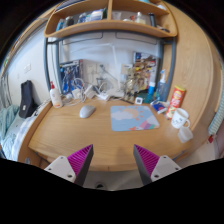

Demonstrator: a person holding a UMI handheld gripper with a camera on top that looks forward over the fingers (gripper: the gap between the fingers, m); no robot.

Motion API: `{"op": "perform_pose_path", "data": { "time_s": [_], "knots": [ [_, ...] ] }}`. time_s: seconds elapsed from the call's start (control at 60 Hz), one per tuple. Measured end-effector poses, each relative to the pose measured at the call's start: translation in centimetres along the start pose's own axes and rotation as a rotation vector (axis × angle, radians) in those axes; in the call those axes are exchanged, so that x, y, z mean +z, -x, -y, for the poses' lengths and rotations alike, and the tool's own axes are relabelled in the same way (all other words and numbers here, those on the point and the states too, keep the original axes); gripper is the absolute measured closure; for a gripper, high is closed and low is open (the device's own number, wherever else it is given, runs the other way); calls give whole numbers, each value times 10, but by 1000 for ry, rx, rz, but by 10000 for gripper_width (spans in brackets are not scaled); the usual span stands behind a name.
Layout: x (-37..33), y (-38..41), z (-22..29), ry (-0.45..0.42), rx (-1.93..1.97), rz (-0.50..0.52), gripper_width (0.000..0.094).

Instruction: Arrange mouse

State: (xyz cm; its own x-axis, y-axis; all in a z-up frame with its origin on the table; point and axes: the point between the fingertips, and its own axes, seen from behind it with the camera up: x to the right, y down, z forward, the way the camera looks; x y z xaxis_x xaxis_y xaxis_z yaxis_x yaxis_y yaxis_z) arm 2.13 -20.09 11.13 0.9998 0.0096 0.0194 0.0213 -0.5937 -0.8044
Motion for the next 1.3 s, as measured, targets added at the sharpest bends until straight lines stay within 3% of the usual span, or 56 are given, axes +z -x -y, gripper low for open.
{"op": "perform_pose_path", "data": {
  "time_s": [0.233, 0.733, 1.3],
  "knots": [
    [97, 93, -8, 69, -3, 114, 117],
    [280, 159, 62, 124, 73, 96, 140],
    [341, 184, 102, 155, 21, 85, 167]
  ]
}}
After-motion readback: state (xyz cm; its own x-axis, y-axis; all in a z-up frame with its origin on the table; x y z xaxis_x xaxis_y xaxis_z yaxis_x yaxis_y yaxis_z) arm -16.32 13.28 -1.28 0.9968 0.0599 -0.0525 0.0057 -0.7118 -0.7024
